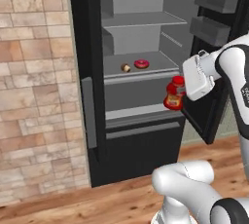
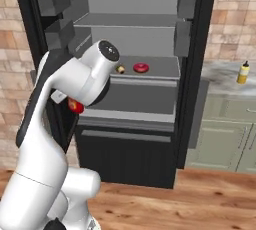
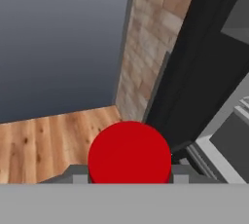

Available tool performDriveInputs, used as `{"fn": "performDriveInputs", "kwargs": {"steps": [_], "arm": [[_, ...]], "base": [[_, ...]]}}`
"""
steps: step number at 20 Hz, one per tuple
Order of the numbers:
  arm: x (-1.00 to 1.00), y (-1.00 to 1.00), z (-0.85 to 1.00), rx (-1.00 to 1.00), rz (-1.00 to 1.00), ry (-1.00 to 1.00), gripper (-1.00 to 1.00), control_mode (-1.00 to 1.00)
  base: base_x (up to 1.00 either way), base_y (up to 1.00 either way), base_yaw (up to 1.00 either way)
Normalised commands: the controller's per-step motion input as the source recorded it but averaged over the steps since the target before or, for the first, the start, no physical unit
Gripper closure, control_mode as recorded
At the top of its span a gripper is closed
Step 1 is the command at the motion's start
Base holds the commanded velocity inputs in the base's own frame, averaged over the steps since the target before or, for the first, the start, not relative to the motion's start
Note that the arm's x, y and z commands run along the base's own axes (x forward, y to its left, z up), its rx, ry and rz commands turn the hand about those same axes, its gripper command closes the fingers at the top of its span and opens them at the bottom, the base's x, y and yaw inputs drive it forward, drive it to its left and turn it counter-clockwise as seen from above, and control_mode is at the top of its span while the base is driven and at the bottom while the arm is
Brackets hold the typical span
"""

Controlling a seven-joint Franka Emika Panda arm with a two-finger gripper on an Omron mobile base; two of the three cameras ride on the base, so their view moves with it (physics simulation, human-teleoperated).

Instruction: Place the ketchup and mustard from the counter to the top shelf of the fridge. If the existing items in the fridge are on the top shelf, move them to other shelves.

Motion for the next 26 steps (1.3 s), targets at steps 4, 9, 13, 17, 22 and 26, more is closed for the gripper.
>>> {"fn": "performDriveInputs", "kwargs": {"steps": [4, 9, 13, 17, 22, 26], "arm": [[0.0, 0.0, 0.0, 0.0, 0.0, 0.0, 1.0, 1.0], [0.0, 0.0, 0.0, 0.0, 0.0, 0.0, 1.0, 1.0], [0.0, 0.0, 0.0, 0.0, 0.0, 0.0, 1.0, 1.0], [0.0, 0.0, 0.0, 0.0, 0.0, 0.0, 1.0, 1.0], [0.0, 0.0, 0.0, 0.0, 0.0, 0.0, 1.0, 1.0], [0.0, 0.0, 0.0, 0.0, 0.0, 0.0, 1.0, 1.0]], "base": [[-0.03, 0.0, -0.07], [0.29, 0.0, -0.12], [0.39, 0.0, -0.15], [0.54, 0.0, -0.1], [0.69, 0.0, -0.03], [0.74, 0.0, 0.0]]}}
